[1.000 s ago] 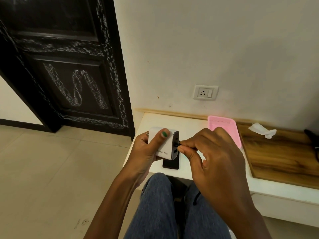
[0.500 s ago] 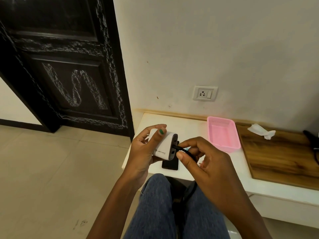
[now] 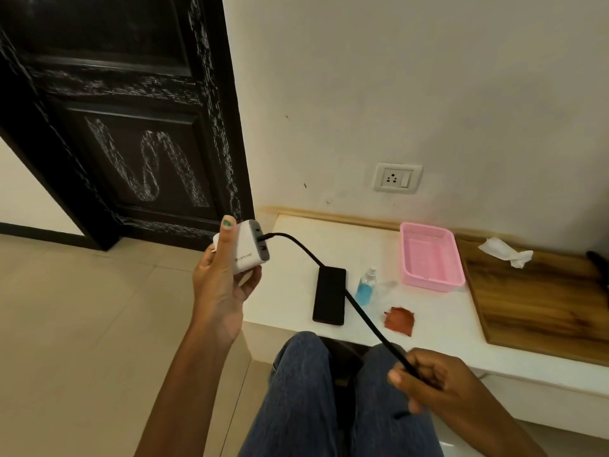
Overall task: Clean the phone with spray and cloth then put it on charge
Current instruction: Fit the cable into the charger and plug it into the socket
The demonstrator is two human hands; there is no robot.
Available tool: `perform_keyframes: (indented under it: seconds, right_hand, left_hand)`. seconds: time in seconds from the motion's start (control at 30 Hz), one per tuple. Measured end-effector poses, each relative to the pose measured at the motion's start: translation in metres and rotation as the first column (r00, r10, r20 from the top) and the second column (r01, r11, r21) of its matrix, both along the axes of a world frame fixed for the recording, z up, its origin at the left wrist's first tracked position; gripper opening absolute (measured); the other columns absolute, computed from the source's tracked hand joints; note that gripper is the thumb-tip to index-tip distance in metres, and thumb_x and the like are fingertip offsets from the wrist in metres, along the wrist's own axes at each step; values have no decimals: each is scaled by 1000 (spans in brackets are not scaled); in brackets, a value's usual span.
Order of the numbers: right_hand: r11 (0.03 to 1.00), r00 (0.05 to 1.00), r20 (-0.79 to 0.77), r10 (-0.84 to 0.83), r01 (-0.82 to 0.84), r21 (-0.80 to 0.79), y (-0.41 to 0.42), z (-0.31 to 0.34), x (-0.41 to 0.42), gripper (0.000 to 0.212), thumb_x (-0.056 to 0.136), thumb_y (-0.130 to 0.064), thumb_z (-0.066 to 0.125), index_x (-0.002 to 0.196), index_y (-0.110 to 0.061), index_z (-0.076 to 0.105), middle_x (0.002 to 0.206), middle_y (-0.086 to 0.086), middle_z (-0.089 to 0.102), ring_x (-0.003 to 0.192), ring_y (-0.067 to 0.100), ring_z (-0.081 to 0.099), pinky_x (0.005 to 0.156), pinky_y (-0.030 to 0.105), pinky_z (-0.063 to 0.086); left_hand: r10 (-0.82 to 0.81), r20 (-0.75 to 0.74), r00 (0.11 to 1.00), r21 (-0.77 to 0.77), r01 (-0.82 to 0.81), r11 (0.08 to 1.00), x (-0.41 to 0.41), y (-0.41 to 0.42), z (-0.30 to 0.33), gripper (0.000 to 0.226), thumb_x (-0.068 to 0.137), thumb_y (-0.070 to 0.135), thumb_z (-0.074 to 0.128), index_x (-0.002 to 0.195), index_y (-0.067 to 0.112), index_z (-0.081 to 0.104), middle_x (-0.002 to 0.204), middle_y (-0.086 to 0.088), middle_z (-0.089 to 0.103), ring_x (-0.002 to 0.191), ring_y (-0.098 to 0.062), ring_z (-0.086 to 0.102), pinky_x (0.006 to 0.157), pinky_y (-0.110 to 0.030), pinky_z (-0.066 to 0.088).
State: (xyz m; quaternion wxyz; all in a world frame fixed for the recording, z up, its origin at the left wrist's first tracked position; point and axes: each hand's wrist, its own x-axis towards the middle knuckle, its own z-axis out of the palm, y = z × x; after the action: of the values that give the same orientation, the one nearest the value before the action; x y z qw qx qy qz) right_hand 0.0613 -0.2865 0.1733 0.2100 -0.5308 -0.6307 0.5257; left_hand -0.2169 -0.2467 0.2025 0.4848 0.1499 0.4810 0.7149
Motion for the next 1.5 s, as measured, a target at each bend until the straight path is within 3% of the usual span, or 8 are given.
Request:
perform_keyframes:
  seconds: [0.17,0.33,0.5,0.67,0.87,1.17,1.37,1.5]
  right_hand:
    - [997,911,407,-71,50,62,6,-12,46,13,85,-25,64,75,-18,63,60,3,64,57,11,61,59,21,49]
    - [917,863,327,-386,318,242,4,-11,56,19,79,-17,70,94,-18,60,66,6,61,57,21,55,57,32,47]
    - [809,802,321,-504,310,499,9,-1,24,60,73,-23,74,127,-20,47,109,2,49,78,14,46,64,27,42]
    - [717,876,234,-422,164,678,16,8,-15,32,82,-18,69,110,-28,59,105,-8,46,71,1,50,58,2,40]
    - [817,951,-45,-305,286,501,38,-4,-44,27,81,-15,69,94,-37,58,99,-12,62,77,8,62,74,26,54]
    - [922,944,-229,-237,292,253,63,-21,-54,57,69,-42,67,119,-44,40,113,-15,57,88,4,64,66,13,51]
    - [904,946,-175,-272,314,290,89,-35,-56,66,74,-29,76,131,-27,43,103,5,65,83,12,64,65,9,50]
    - [809,912,-172,-373,410,420,122,-33,-58,61,66,-51,66,122,-36,46,105,-15,62,89,6,63,65,2,48]
  left_hand:
    - [68,76,995,-14,-67,998,-8,4,-4,34,76,49,68,95,22,60,87,-1,65,78,-10,65,51,-20,55]
    - [57,-179,982,-29,-63,998,-1,15,-5,74,51,58,72,114,23,55,96,1,61,83,-9,59,48,-12,49]
    - [-97,-620,779,-27,102,994,20,28,-13,63,49,56,77,103,32,55,96,8,59,83,-8,61,52,-11,50]
    - [-265,-774,575,-108,292,950,46,42,-16,60,41,68,72,91,43,51,89,13,58,79,-6,59,55,-15,51]
    - [-382,-769,512,-181,398,899,73,55,-18,63,41,69,69,93,36,56,92,12,59,84,-14,61,66,-22,56]
    - [-510,-771,381,-288,506,813,78,81,-32,61,38,77,68,90,50,50,74,9,63,60,-3,58,56,-20,52]
    - [-510,-756,410,-282,499,820,85,106,-45,61,44,89,56,93,56,45,72,4,63,54,0,57,54,-15,48]
    - [-506,-530,680,-172,498,850,95,121,-49,40,69,82,34,90,54,54,88,22,65,79,2,67,65,-16,53]
